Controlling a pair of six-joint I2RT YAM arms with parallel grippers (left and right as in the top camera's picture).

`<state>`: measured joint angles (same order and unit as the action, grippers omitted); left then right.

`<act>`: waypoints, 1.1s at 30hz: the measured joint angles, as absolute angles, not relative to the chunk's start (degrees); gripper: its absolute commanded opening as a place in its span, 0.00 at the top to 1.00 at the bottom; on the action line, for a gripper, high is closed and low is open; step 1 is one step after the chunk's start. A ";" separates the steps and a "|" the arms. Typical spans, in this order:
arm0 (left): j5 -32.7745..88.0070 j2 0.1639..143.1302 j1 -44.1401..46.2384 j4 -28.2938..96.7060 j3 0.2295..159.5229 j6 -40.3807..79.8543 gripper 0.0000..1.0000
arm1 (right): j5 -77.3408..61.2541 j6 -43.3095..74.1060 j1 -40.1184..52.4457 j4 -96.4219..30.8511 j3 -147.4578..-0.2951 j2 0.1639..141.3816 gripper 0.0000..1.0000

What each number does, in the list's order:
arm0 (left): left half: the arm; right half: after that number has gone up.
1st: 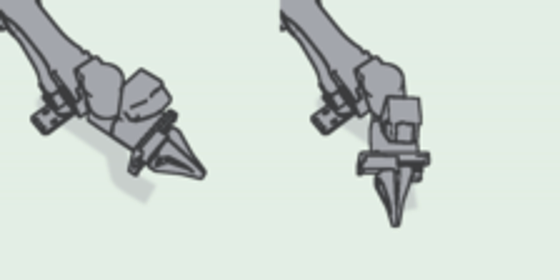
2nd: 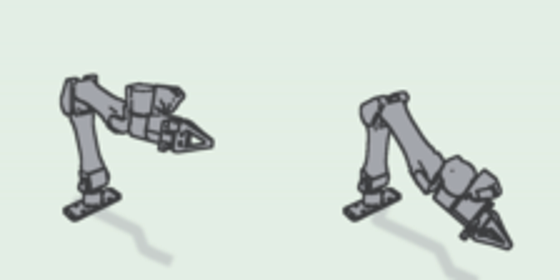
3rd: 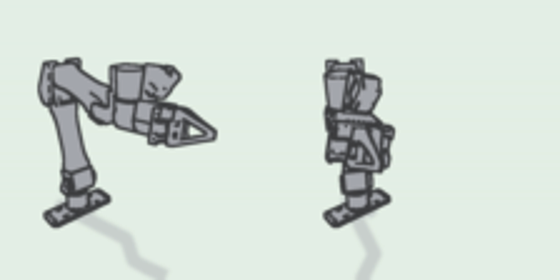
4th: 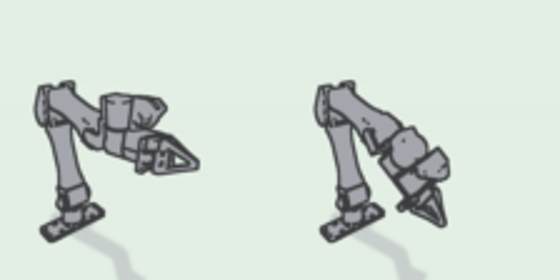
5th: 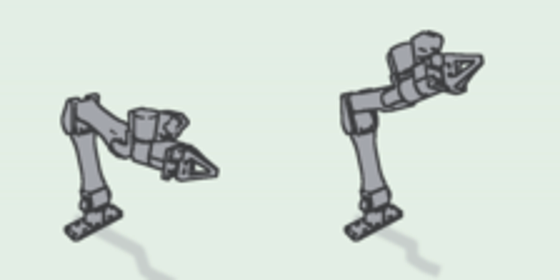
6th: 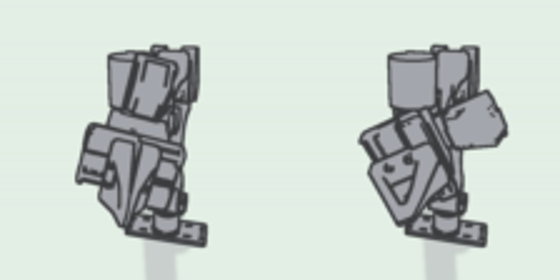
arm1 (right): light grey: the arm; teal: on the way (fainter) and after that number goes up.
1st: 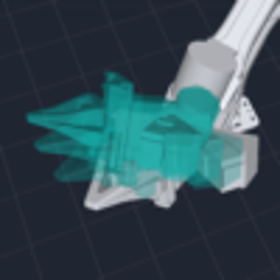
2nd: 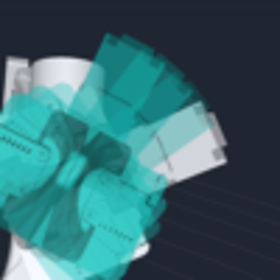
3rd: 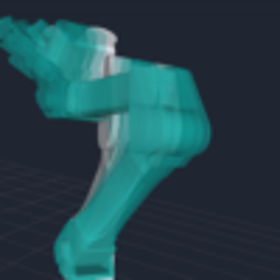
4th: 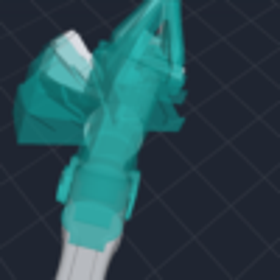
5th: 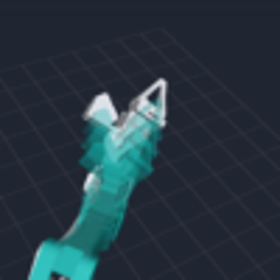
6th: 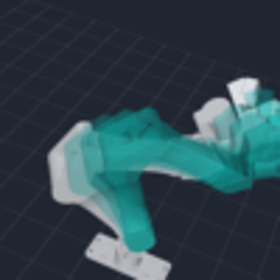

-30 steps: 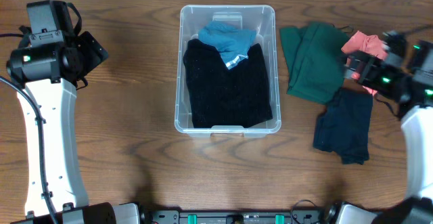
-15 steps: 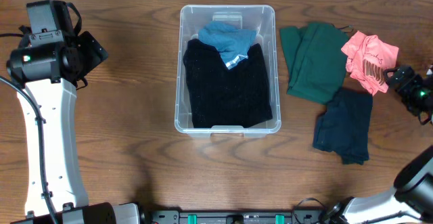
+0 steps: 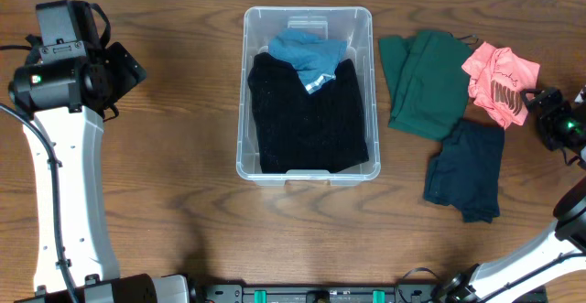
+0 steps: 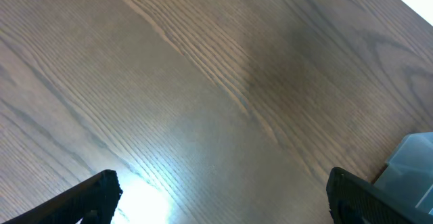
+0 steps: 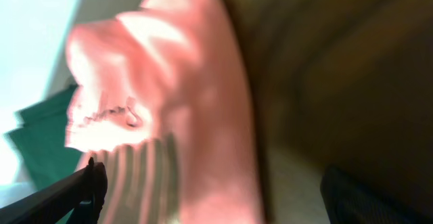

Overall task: Pack container
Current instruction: 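Reach the right gripper to the pink printed shirt and grasp it, then carry the pink shirt with the right gripper into the bin and release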

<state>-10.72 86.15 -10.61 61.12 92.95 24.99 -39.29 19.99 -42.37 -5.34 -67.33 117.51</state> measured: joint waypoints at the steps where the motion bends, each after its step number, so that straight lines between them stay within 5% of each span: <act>1: -10.72 86.15 -10.61 61.14 92.95 24.99 0.02 | -40.25 20.51 -42.37 -4.93 -67.55 117.93 0.01; 14: -10.72 86.15 -10.61 61.12 92.95 24.99 0.02 | -46.54 22.92 -36.69 -5.87 -68.01 119.24 0.06; 20: -10.72 86.15 -10.61 61.12 92.95 24.99 0.02 | -44.40 23.46 -34.02 -6.20 -67.99 119.48 0.29; 29: -10.72 86.15 -10.61 61.12 92.95 24.99 0.02 | -43.24 23.90 -33.87 -6.72 -68.14 119.61 0.27; 33: -10.72 86.15 -10.61 61.12 92.95 24.99 0.02 | -40.82 23.55 -33.78 -8.10 -68.18 119.68 0.72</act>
<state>-10.72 86.15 -10.61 61.12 92.95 24.99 -40.82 23.55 -33.78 -8.10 -68.18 119.68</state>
